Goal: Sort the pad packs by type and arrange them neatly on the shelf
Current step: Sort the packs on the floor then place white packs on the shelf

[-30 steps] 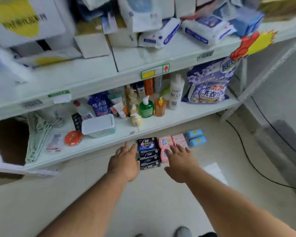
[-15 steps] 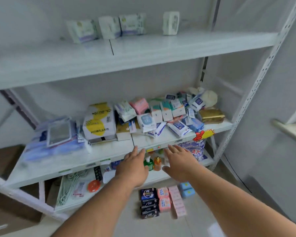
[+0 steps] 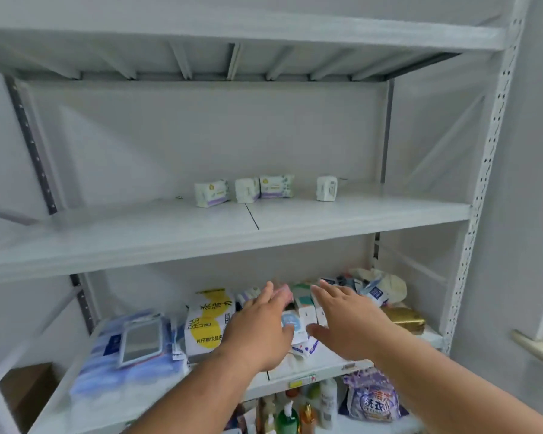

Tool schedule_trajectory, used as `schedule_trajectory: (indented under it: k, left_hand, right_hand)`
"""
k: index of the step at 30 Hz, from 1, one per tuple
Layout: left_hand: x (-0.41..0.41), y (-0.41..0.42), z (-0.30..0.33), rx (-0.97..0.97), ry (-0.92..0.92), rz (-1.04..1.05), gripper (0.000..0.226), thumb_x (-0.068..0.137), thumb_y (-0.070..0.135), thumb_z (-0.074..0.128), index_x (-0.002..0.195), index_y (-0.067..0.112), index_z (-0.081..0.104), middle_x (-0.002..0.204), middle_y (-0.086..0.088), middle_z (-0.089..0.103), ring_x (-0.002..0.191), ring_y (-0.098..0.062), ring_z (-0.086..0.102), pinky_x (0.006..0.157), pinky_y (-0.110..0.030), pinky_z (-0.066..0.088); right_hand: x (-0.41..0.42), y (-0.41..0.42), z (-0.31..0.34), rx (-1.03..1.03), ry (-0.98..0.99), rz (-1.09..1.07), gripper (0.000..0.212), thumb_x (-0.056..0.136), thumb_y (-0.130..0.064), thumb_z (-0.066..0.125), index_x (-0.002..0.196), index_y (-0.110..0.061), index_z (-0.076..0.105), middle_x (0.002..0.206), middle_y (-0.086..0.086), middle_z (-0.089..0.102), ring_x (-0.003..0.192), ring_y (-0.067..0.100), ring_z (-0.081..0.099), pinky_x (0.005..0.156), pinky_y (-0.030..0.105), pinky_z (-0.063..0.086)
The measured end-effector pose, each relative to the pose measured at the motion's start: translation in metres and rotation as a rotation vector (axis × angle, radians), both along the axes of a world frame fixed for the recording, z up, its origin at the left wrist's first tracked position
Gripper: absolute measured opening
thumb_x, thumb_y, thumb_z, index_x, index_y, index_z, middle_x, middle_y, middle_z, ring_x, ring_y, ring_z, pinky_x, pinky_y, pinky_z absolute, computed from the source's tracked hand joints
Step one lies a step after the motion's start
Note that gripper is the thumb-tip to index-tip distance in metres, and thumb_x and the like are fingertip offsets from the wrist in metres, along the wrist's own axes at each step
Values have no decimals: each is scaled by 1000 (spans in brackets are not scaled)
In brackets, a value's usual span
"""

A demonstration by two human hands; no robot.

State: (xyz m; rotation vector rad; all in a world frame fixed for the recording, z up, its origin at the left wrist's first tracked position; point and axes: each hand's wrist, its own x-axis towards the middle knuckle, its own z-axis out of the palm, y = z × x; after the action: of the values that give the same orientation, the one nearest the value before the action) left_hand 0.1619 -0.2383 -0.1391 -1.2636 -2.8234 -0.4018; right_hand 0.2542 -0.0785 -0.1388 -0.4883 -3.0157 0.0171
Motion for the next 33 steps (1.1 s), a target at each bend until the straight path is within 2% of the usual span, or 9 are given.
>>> schedule_trajectory:
  k: [8, 12, 17, 24, 33]
  left_hand:
    - [-32, 5, 84, 150, 87, 13, 69, 97, 48, 45, 156, 34, 12, 165, 9, 0, 149, -23, 17, 117, -42, 27]
    - [-59, 30, 110, 167, 132, 35, 68, 98, 48, 43, 156, 33, 12, 165, 9, 2, 149, -21, 18, 116, -43, 30]
    - [-101, 81, 130, 142, 175, 69, 68, 97, 50, 42, 156, 34, 13, 165, 11, 1, 149, -20, 18, 114, -42, 33]
    - [-167, 149, 147, 100, 205, 143, 67, 96, 50, 44, 155, 36, 15, 165, 12, 3, 148, -20, 20, 112, -42, 35]
    - [-255, 205, 155, 39, 237, 181, 69, 95, 47, 47, 155, 32, 17, 165, 9, 8, 147, -23, 23, 113, -44, 35]
  right_hand:
    - [-17, 9, 79, 71, 122, -24, 82, 95, -64, 42, 160, -24, 11, 168, -2, 11, 152, 26, 20, 120, 45, 26]
    - [-38, 39, 104, 106, 178, -50, 80, 96, -63, 43, 159, -23, 14, 167, -1, 18, 149, 26, 26, 119, 45, 29]
    - [-74, 109, 116, 97, 222, -112, 75, 93, -66, 43, 153, -23, 27, 159, -2, 35, 138, 28, 41, 110, 47, 40]
    - [-133, 196, 130, 49, 244, -133, 73, 94, -66, 41, 152, -23, 28, 156, -4, 39, 135, 29, 43, 106, 44, 43]
    - [-211, 248, 131, 20, 228, -150, 68, 93, -65, 43, 144, -21, 36, 146, -2, 45, 126, 29, 49, 96, 42, 47]
